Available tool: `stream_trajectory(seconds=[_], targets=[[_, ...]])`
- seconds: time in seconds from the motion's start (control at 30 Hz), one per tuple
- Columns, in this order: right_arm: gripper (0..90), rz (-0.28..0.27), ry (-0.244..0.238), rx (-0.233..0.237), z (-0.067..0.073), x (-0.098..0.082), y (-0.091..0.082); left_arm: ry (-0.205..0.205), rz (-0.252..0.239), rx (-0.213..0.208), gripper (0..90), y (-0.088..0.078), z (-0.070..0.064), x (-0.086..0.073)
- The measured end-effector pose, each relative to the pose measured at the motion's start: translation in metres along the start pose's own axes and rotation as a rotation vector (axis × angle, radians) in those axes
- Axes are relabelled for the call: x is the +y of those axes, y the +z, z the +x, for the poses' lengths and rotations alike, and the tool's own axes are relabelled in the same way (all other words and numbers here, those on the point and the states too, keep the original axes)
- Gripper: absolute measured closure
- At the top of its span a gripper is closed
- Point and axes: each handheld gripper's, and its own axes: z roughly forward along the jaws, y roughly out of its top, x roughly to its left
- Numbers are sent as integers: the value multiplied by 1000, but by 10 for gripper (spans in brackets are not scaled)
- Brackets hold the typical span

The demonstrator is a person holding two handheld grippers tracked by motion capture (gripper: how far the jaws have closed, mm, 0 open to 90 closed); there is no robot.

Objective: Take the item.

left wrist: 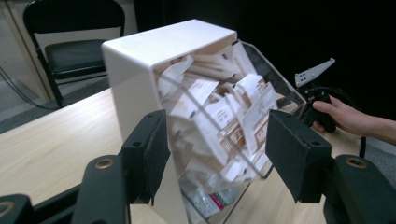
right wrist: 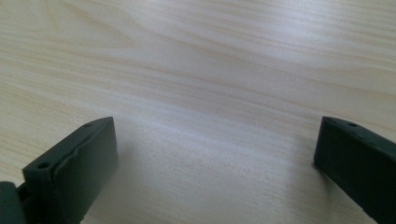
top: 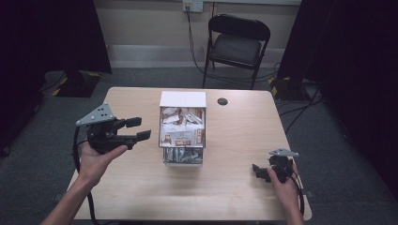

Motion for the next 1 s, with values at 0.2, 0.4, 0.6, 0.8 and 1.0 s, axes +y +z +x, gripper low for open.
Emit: stream_trajectory(seconds=[0.2,0.4,0.6,0.8,1.0], targets=[[0,-1,-1,0,0,0,0,24,-4,-45,410,14,-10,11],[0,0,0,0,0,0,0,21,-2,-84,419,27,-16,20],[0,0,0,0,0,0,0,34,16,-129,442,42,-20,23],[0,0,0,0,0,0,0,0,2,-154,517,55,-17,25],[0,-1,-2,0,0,0,0,31,33,-184,520,65,-19,24]])
